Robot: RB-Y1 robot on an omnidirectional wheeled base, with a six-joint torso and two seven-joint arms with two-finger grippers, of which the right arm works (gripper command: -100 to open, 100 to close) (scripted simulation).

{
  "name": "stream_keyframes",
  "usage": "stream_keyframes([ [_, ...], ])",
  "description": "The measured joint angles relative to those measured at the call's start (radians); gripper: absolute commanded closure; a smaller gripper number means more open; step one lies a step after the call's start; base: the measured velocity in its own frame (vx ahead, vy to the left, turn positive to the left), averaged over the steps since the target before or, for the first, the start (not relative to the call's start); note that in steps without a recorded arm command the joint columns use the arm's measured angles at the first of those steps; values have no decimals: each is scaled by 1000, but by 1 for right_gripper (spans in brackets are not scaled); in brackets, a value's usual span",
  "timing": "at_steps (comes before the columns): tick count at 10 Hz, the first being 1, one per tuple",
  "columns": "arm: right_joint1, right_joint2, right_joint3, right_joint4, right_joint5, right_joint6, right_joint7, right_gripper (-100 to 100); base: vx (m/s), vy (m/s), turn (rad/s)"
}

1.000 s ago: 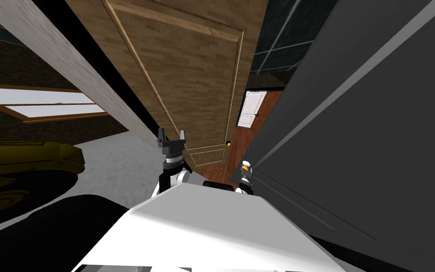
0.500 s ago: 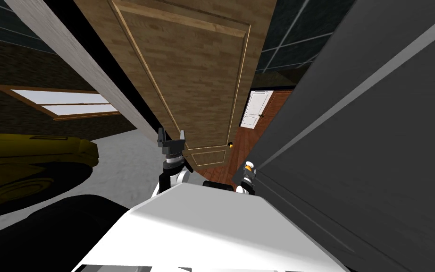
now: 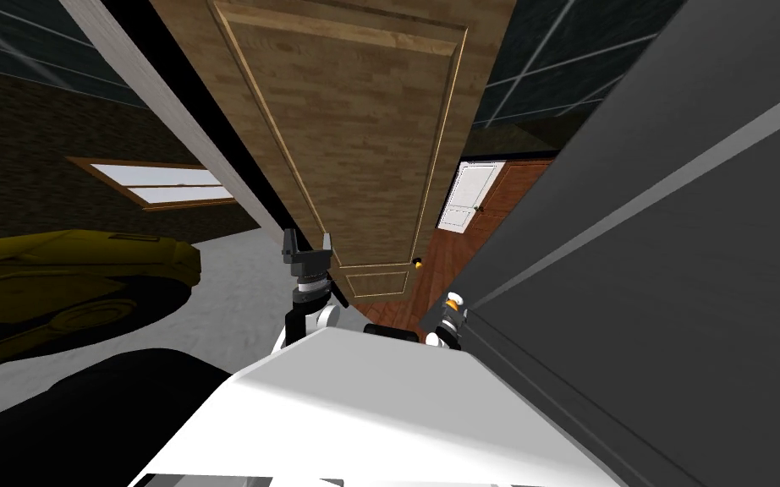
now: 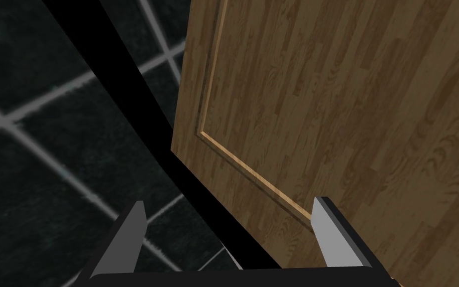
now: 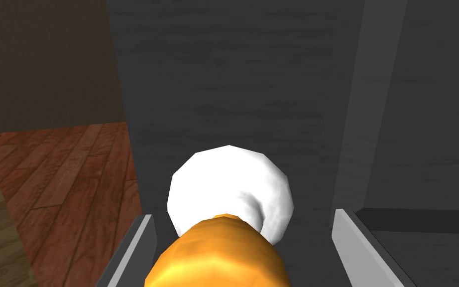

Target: Push the door open

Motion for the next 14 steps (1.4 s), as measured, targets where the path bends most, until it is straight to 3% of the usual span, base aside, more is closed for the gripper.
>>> stream_keyframes([
  [2,14,11,-33,-21,-10,4,18,100,45,-19,97],
  [3,8,13,-50,-18,-17,7,24,100,49,-19,145],
  [6,-6,30,-99,14,-24,-23,20,100,38,-18,95],
  [8,-17,33,-134,28,-35,-25,21,100,44,-19,101],
  [14,-13,62,-232,14,-64,-30,52,100,47,-28,125],
])
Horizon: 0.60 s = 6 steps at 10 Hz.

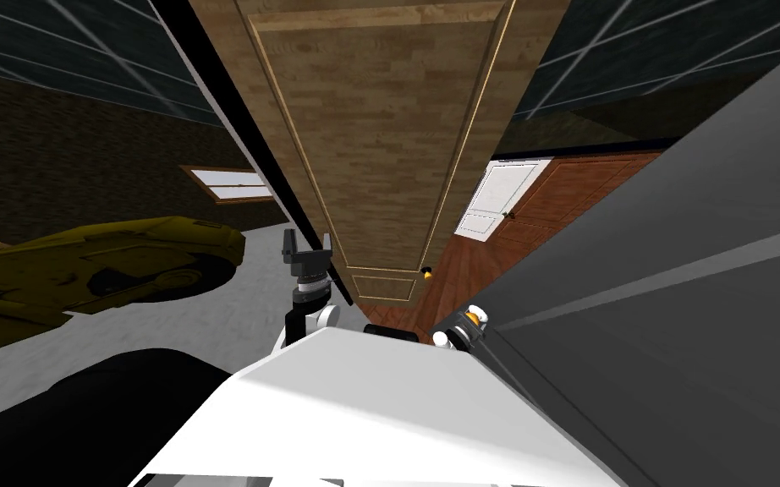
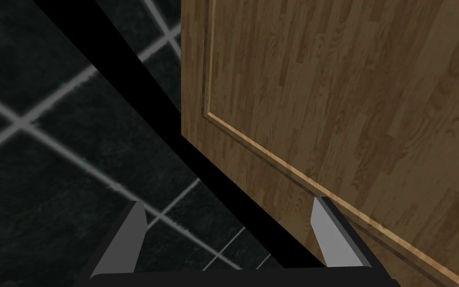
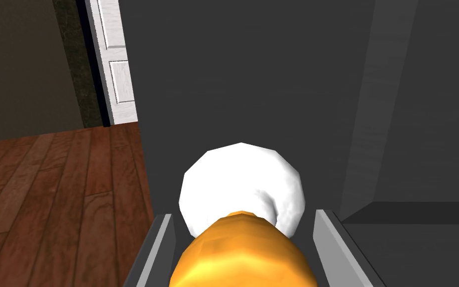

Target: Push the door open

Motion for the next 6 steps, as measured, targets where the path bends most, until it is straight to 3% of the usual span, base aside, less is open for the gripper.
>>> stream_keyframes([
  [1,12,8,-18,-20,-6,4,10,100,68,-29,187],
  [3,6,20,-62,0,-16,-14,12,100,56,-47,171],
  [6,16,41,-123,-16,-33,-18,35,100,60,-37,142],
])
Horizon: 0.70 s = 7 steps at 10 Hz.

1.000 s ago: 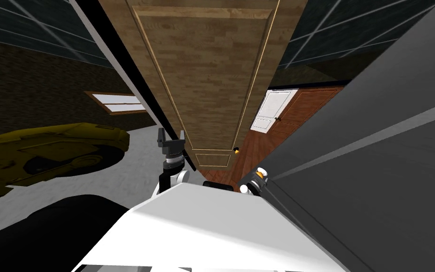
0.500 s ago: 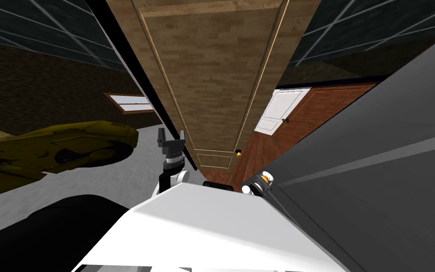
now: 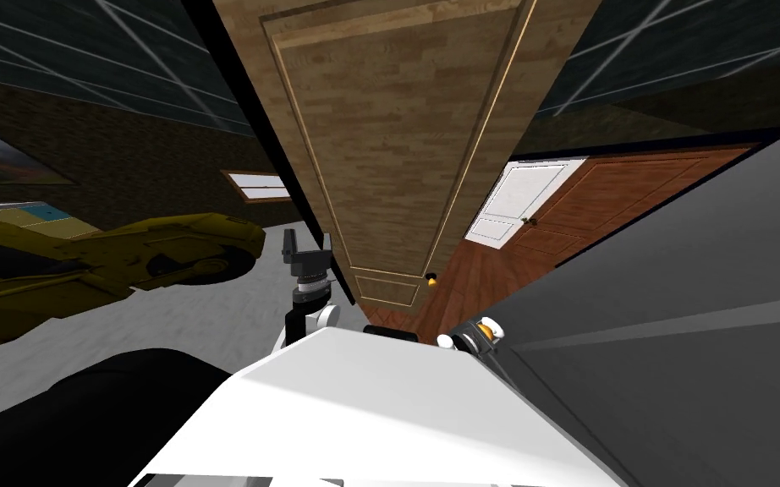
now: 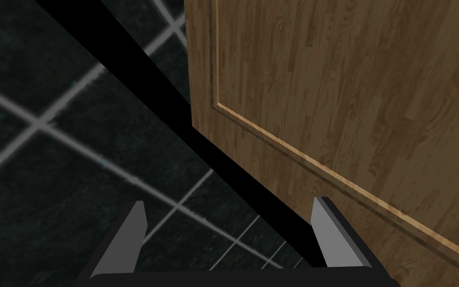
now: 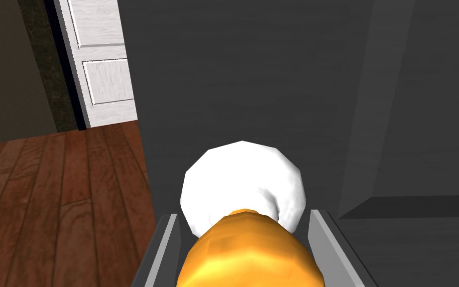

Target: Push the door open

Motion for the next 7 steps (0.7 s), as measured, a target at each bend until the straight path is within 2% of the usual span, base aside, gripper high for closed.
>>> stream_keyframes([
  [2,-11,5,-32,29,-6,-20,-5,100,42,-33,79],
  [3,-12,5,-34,31,-6,-23,-7,100,-22,-103,115],
  [5,-29,-2,-46,54,-26,-45,-4,100,-9,-203,171],
  [7,-53,-18,-60,73,-45,-67,-4,100,11,-190,96],
])
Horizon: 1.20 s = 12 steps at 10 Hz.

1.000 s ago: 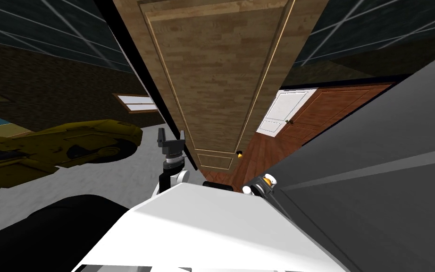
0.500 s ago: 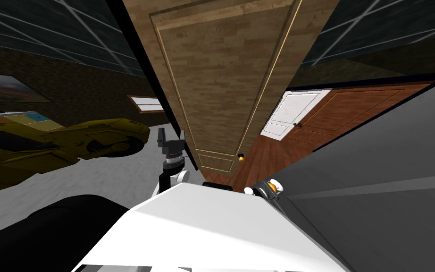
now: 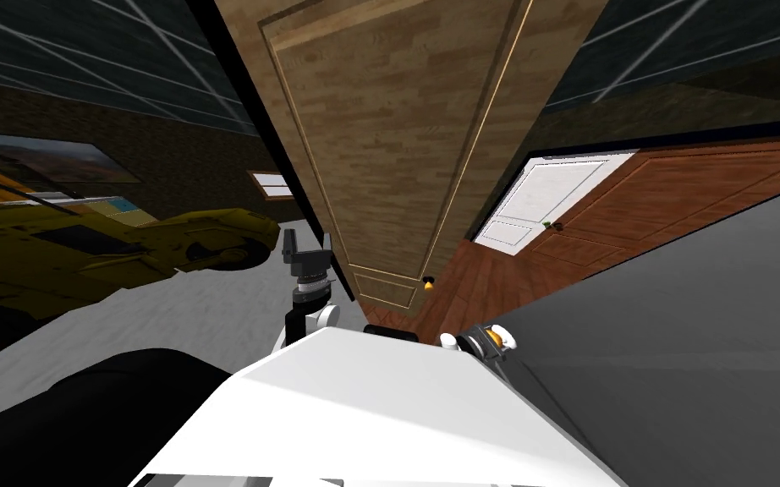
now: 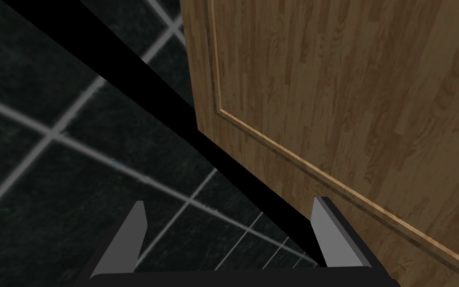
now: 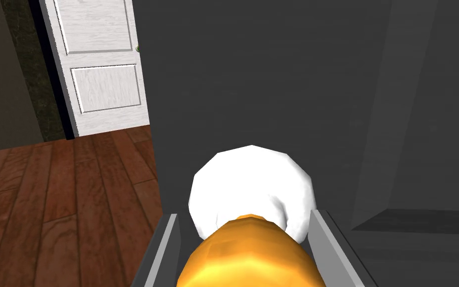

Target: Push the door open

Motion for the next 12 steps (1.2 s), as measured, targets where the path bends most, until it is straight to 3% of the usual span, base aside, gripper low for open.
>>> stream_keyframes([
  [2,-27,-17,-20,28,-21,-34,-1,100,34,-159,112],
  [4,-32,-14,-42,16,-49,-59,24,100,5,-120,88],
  [5,-54,-24,-51,52,-57,-81,16,100,-1,-89,89],
  [8,-71,-29,-80,59,-92,-106,34,100,6,-82,65],
  [10,-102,-39,-90,109,-100,-138,20,100,7,-53,40],
  [11,-95,-34,-93,94,-105,-141,26,100,-7,-76,106],
  [12,-106,-35,-105,104,-119,-152,34,100,-18,-104,132],
])
